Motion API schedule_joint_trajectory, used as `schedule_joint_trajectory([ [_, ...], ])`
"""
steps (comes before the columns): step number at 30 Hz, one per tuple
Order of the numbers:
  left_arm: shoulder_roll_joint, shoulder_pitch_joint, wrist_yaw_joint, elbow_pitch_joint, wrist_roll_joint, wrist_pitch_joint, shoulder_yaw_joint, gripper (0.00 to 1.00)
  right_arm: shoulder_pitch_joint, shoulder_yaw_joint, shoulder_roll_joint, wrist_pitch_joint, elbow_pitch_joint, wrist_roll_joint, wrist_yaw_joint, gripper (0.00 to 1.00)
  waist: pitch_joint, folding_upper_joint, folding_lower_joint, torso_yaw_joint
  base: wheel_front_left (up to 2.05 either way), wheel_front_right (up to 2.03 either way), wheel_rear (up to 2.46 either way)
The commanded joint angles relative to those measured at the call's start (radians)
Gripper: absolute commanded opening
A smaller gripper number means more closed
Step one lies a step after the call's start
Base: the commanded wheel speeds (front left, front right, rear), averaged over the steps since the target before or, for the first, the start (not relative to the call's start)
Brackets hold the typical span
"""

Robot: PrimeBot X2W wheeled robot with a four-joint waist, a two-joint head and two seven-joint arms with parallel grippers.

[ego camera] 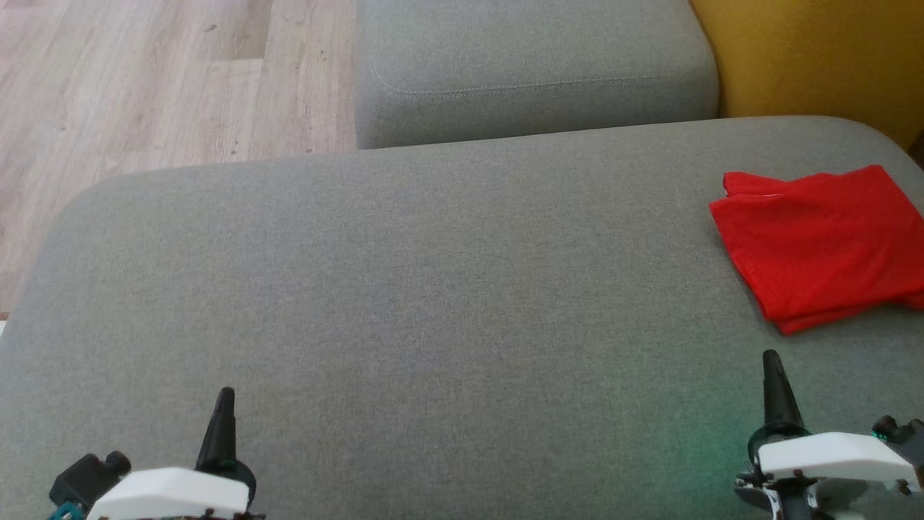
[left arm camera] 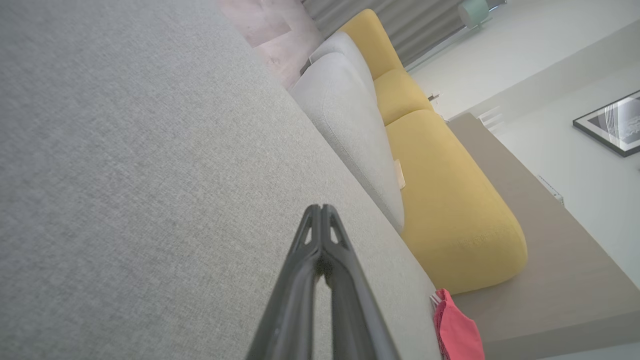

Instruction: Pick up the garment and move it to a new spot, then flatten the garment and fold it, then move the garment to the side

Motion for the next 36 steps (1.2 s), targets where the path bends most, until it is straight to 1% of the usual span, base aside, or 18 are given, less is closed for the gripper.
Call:
schedule_joint_trajectory([
  [1,0.017,-0.072,-0.014,-0.024,-0.031,0.009,0.029,0.00,-0.059,0.005,-0.016,0.011,-0.039,0.032,-0.001,0.00,0.002,0.0000,0.0000,0.000,0.00,0.00,0.00],
  [36,0.015,-0.186,-0.076,0.037,-0.432,0.107,0.102,0.00,-0.123,-0.062,-0.014,0.110,-0.049,0.421,-0.001,0.00,0.045,0.0000,0.0000,0.002,0.00,0.00,0.00],
])
